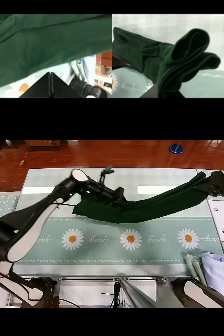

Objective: Fold the shirts.

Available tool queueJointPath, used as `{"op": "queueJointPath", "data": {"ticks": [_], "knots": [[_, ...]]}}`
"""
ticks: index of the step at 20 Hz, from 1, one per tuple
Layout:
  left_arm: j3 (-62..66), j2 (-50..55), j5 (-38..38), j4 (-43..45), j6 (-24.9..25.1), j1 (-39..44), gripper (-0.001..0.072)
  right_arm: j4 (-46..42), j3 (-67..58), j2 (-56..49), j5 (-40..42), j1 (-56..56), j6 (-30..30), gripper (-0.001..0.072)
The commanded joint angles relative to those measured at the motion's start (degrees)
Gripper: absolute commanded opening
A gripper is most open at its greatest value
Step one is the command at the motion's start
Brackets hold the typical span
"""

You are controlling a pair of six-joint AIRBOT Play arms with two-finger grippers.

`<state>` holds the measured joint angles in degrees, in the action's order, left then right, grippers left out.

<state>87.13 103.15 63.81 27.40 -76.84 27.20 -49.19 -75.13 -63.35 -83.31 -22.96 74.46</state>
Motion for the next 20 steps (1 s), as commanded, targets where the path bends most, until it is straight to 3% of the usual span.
{"op": "queueJointPath", "data": {"ticks": [1, 7, 13, 17, 20], "knots": [[0.1, 2.5, -3.5, -0.8, -1.1, 4.6, 0.0019, -0.3, 0.0, 2.8, -0.8, 0.0, 0.4, 0.0027], [0.1, 6.4, -10.0, -6.2, -1.1, 12.3, 0.0018, -0.4, 0.0, 3.1, -1.6, 0.0, 0.5, 0.0027], [0.1, 13.5, -14.1, -20.2, -0.2, 17.5, 0.0018, -0.5, 0.0, 3.1, -2.1, 0.0, 0.5, 0.0028], [0.1, 10.1, -14.1, -20.5, 5.9, 13.0, 0.0014, -0.7, 0.0, 3.1, -3.3, 0.0, 0.9, 0.0027], [0.1, 1.4, -10.3, -13.4, 7.9, 4.0, 0.0014, -0.8, 0.0, 3.1, -3.0, 0.8, 1.4, 0.0027]]}}
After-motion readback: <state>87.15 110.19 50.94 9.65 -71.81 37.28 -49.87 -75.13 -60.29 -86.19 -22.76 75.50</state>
